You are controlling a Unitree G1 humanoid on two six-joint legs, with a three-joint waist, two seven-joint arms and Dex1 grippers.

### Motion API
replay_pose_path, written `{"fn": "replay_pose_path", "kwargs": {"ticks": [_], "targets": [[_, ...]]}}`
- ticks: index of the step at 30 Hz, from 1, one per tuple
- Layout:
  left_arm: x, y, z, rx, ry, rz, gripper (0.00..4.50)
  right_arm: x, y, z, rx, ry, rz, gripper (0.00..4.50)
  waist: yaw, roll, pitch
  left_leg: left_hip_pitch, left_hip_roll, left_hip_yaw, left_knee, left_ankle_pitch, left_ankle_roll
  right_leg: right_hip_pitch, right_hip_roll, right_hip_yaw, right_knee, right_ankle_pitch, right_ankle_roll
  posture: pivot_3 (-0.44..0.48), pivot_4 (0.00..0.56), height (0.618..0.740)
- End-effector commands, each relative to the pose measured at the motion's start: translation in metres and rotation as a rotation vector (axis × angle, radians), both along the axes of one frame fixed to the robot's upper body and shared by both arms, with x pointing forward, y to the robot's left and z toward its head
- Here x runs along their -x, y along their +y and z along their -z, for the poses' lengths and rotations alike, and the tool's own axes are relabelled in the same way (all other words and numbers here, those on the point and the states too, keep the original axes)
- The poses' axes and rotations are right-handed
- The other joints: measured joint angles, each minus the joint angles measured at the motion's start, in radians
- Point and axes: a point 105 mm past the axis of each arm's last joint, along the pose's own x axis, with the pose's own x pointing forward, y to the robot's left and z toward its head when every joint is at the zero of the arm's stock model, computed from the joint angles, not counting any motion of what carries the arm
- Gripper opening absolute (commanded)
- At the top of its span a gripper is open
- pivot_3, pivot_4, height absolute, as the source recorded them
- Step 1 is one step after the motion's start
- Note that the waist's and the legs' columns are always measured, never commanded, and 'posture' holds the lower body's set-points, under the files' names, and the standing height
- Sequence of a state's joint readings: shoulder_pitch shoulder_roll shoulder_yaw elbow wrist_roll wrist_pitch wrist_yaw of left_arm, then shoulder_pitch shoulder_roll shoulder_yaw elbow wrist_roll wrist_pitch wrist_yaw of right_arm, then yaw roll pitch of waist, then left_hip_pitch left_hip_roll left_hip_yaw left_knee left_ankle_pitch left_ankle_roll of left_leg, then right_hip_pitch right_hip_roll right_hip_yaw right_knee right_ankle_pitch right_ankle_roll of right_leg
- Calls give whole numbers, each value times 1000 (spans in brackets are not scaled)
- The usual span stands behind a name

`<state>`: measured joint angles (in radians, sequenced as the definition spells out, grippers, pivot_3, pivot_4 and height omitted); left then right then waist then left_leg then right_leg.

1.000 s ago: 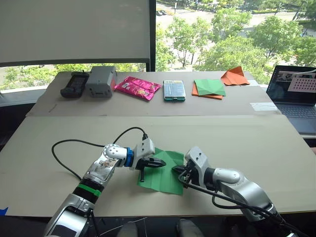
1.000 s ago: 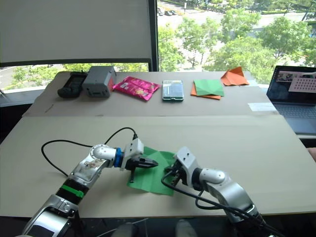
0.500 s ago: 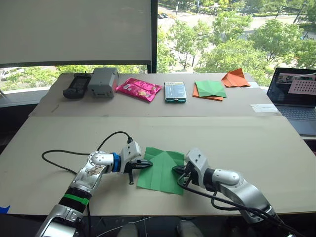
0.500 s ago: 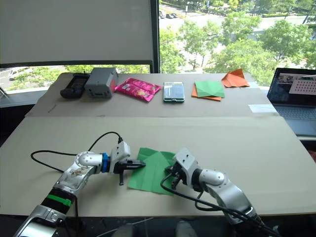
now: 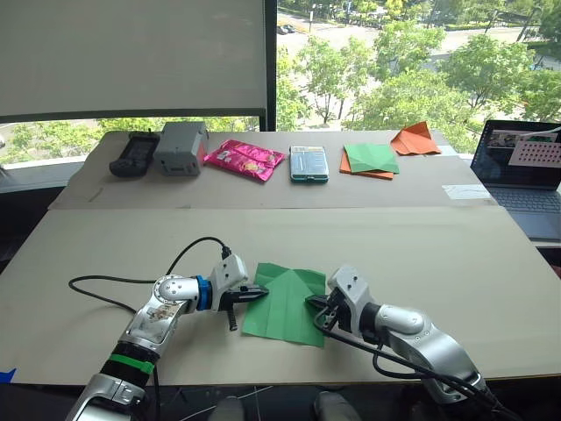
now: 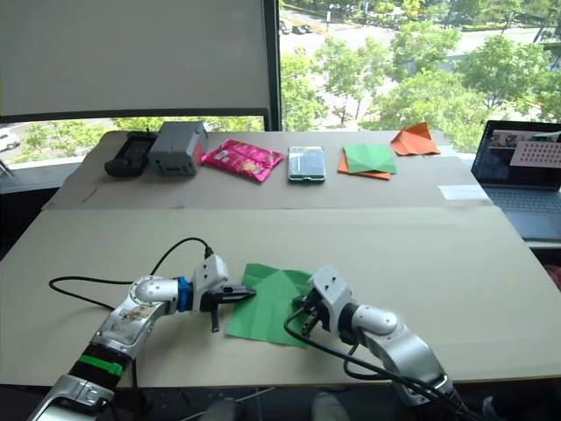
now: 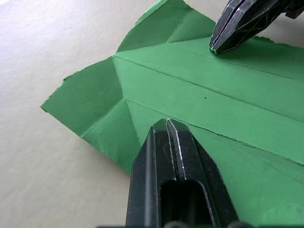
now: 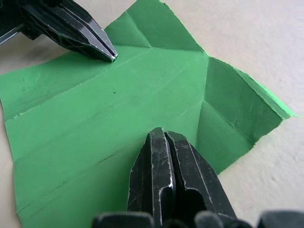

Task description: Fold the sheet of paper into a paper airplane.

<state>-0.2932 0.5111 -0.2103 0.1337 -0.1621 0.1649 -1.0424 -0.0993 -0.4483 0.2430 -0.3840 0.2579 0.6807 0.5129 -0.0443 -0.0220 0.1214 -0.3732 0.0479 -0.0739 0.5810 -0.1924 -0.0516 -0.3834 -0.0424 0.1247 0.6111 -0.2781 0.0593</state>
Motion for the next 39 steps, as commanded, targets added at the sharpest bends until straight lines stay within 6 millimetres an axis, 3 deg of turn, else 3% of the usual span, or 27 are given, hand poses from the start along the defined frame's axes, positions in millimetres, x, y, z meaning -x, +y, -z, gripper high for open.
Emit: {"fn": "replay_pose_path", "kwargs": {"ticks": [1,5,13,24,27,31,39], "targets": [[4,2,-13,30,-18,-26,0,-8,-7,-33,-86,-108,93,907,0,1,0,-1,0,0,0,0,0,-1,0,0,0,0,0,0,150,736],[8,3,-18,31,-22,-37,0,-10,-27,-42,-97,-136,213,2270,4,1,1,-4,0,0,0,0,0,-2,0,0,0,0,0,0,150,736],[9,5,-22,26,-28,-42,0,-5,-19,-21,-101,-50,220,2270,0,2,1,-4,0,0,0,0,0,-3,0,0,0,0,0,0,150,736],[8,5,-23,25,-30,-43,0,-9,-10,-8,-140,9,232,2270,0,2,1,-4,0,0,0,0,0,-3,0,0,0,0,0,0,150,736],[7,6,-23,24,-31,-48,0,-9,-10,-9,-143,3,232,1475,0,2,1,-4,0,0,0,0,0,-3,0,0,0,0,0,0,150,736],[8,6,-23,24,-26,-45,0,-10,-8,-13,-168,-8,229,58,0,2,1,-4,0,0,0,0,0,-3,0,0,0,0,0,0,150,736],[9,8,-25,25,-26,-48,0,-1,4,-29,-164,-101,124,24,0,2,1,-4,0,0,0,0,0,-3,0,0,0,0,0,0,150,736]]}}
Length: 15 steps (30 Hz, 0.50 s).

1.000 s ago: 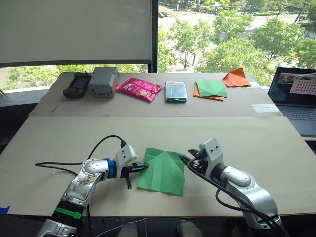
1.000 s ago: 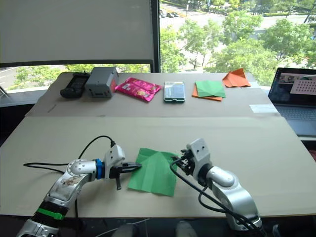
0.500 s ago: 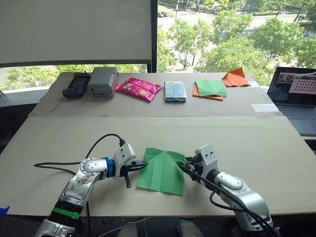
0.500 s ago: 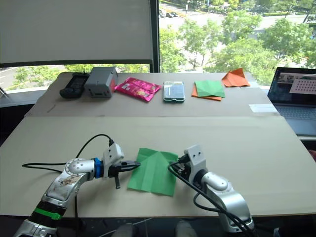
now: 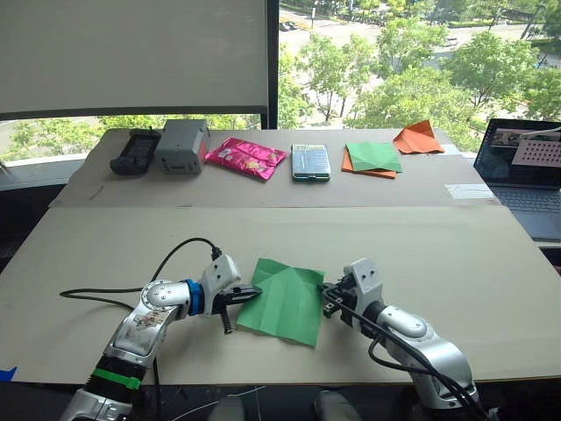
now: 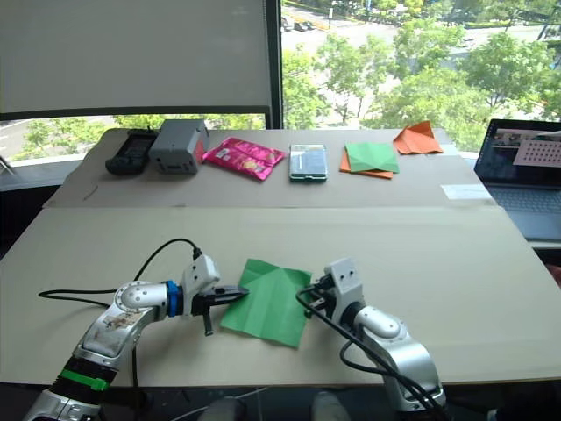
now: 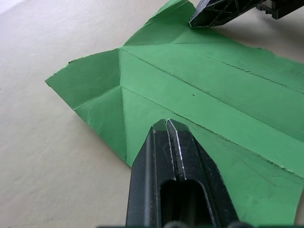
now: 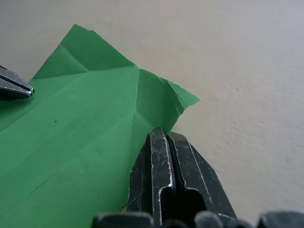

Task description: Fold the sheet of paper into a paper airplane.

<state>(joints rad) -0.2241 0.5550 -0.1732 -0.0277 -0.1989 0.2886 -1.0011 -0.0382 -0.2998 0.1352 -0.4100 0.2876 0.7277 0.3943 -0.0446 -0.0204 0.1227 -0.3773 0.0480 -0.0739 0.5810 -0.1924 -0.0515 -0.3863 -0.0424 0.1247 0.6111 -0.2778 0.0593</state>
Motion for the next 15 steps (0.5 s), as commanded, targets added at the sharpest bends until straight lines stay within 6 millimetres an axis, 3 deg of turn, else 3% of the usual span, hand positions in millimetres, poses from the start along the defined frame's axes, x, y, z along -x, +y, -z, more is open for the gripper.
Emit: {"fn": "replay_pose_path", "kwargs": {"ticks": [1,8,15], "targets": [[0,0,-15,26,-39,7,0,6,13,-31,4,-171,-98,24,0,0,0,0,0,0,0,0,0,0,0,0,0,0,0,0,150,736],[6,1,-19,41,-13,18,0,19,19,-38,350,-431,-301,24,1,0,0,0,0,0,0,0,0,0,0,0,-1,0,0,0,150,736],[7,0,-18,37,-6,21,0,25,27,-19,606,-481,-469,24,1,-1,1,1,0,0,0,0,0,-1,0,0,-1,0,0,0,150,736]]}}
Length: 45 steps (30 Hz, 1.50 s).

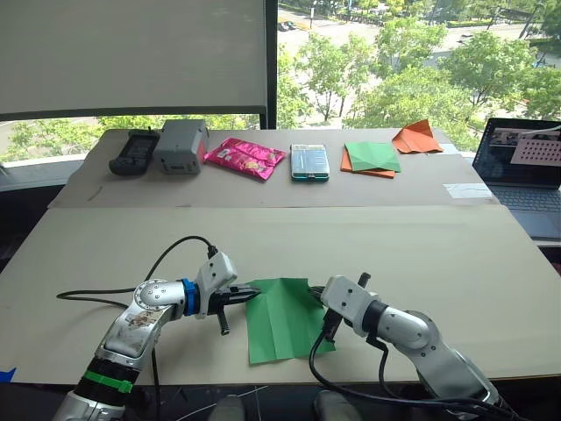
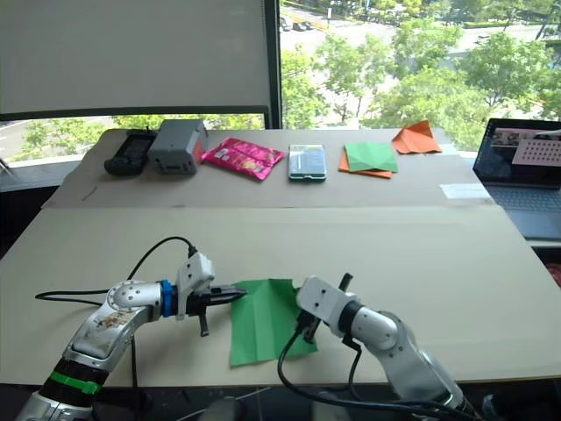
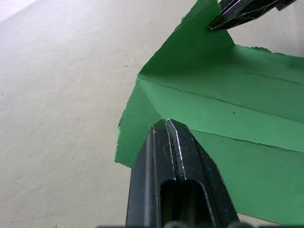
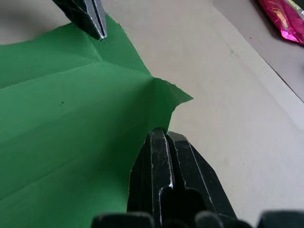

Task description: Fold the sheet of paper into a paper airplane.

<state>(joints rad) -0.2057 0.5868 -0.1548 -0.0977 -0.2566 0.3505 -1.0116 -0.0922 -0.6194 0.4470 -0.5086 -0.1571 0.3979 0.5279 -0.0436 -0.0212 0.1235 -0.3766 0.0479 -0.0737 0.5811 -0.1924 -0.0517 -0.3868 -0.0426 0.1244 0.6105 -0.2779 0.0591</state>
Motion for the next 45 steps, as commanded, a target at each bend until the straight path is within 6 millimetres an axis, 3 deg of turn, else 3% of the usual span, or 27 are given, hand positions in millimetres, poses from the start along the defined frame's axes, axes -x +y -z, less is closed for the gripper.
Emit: {"fn": "replay_pose_path", "kwargs": {"ticks": [1,7,12,31,42,45], "targets": [[0,-2,-9,11,-29,12,0,3,8,-2,68,-47,-65,24,1,0,0,0,0,0,0,0,0,0,0,0,0,0,0,0,150,736],[-3,-8,-11,14,-30,36,0,9,13,3,208,-49,-169,24,4,-1,0,0,0,0,2,0,0,0,0,0,0,0,0,0,150,736],[-22,-23,-20,16,-42,99,0,5,13,6,221,-7,-182,24,8,-1,1,-2,0,0,5,0,0,1,0,-1,1,0,0,0,150,736],[-31,-45,6,-42,-3,185,0,5,11,11,213,18,-140,24,2,1,-1,-3,0,0,9,0,0,2,0,-1,1,1,2,0,150,736],[-28,-38,30,-166,15,220,0,4,11,9,213,16,-134,24,3,1,-2,0,0,0,10,0,0,6,0,-1,1,1,2,0,150,736],[-28,-39,32,-170,15,226,0,1,12,5,202,-3,-125,937,4,1,-2,1,0,0,10,0,0,7,0,-1,1,1,2,0,150,736]]}}
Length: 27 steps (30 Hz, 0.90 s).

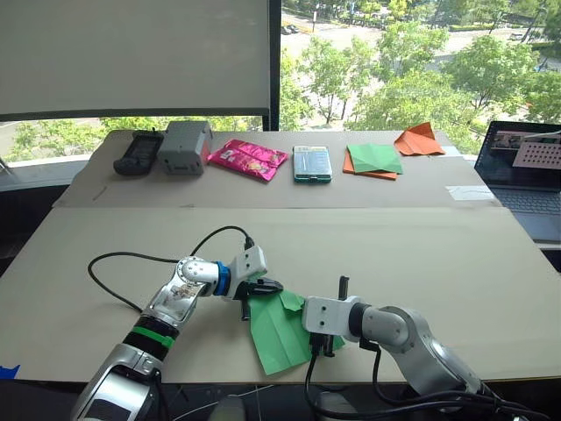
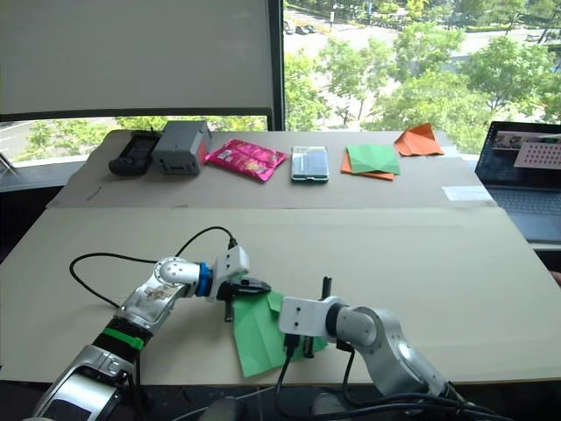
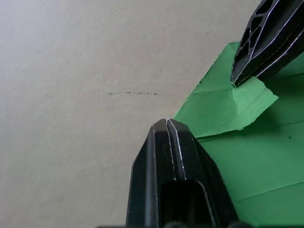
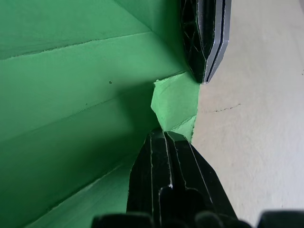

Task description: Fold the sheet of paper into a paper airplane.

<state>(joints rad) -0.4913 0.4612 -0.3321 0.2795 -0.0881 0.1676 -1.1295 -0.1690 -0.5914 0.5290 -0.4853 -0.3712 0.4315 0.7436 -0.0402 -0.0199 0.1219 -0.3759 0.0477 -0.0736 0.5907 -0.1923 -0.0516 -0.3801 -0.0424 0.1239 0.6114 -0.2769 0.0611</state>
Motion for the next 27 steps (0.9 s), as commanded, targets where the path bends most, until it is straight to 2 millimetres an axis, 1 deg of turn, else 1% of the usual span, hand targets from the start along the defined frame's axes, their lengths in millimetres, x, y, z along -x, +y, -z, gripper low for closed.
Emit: {"fn": "replay_pose_path", "kwargs": {"ticks": [1,4,8,11,12,15,17,18,20,23,25,27], "targets": [[5,2,16,-58,36,11,0,-3,-1,-10,-25,-28,16,1232,1,0,0,0,0,0,0,0,0,0,0,0,0,0,0,0,150,736],[6,1,18,-60,39,13,0,-6,-1,-20,-73,-35,40,2283,1,0,0,1,0,0,0,0,0,1,0,0,0,0,0,0,150,736],[7,-1,19,-49,45,18,0,-6,-3,-43,-229,12,78,2283,2,0,0,1,0,0,0,0,0,2,0,0,0,0,0,0,150,736],[7,-2,19,-50,43,20,0,2,1,-61,-357,94,48,2283,3,0,0,1,0,0,0,0,0,4,0,0,0,0,0,0,150,736],[7,-2,19,-49,44,21,0,2,1,-63,-363,96,38,2050,3,0,0,2,0,-1,0,0,0,4,0,0,0,0,0,0,150,736],[6,-3,19,-49,42,22,0,4,5,-63,-377,122,13,1079,3,0,0,5,0,-1,0,0,0,7,0,0,-1,0,0,0,150,736],[5,-3,19,-48,39,19,0,-1,10,-63,-421,142,33,417,2,0,0,5,0,-1,0,0,0,7,0,0,-1,-1,0,0,150,736],[5,-2,19,-48,39,19,0,-6,10,-61,-418,142,62,53,2,0,0,5,0,-1,0,0,0,7,0,0,-1,-1,0,0,150,736],[5,-2,19,-50,36,21,0,-13,10,-55,-401,144,96,19,1,0,0,5,0,-1,0,0,0,7,0,0,-1,-1,0,0,150,736],[5,-2,19,-53,30,21,0,-25,16,-41,-403,171,140,19,2,0,0,5,0,-1,0,0,0,7,0,-1,-1,-1,0,0,150,736],[5,-3,19,-52,30,21,0,-29,19,-32,-386,186,152,19,3,1,0,5,0,-1,0,0,0,7,0,0,-1,-1,0,0,150,736],[5,-3,19,-52,28,22,0,-31,19,-27,-377,191,161,19,3,1,0,4,0,-1,0,0,0,7,0,-1,-1,-1,0,0,150,736]]}}
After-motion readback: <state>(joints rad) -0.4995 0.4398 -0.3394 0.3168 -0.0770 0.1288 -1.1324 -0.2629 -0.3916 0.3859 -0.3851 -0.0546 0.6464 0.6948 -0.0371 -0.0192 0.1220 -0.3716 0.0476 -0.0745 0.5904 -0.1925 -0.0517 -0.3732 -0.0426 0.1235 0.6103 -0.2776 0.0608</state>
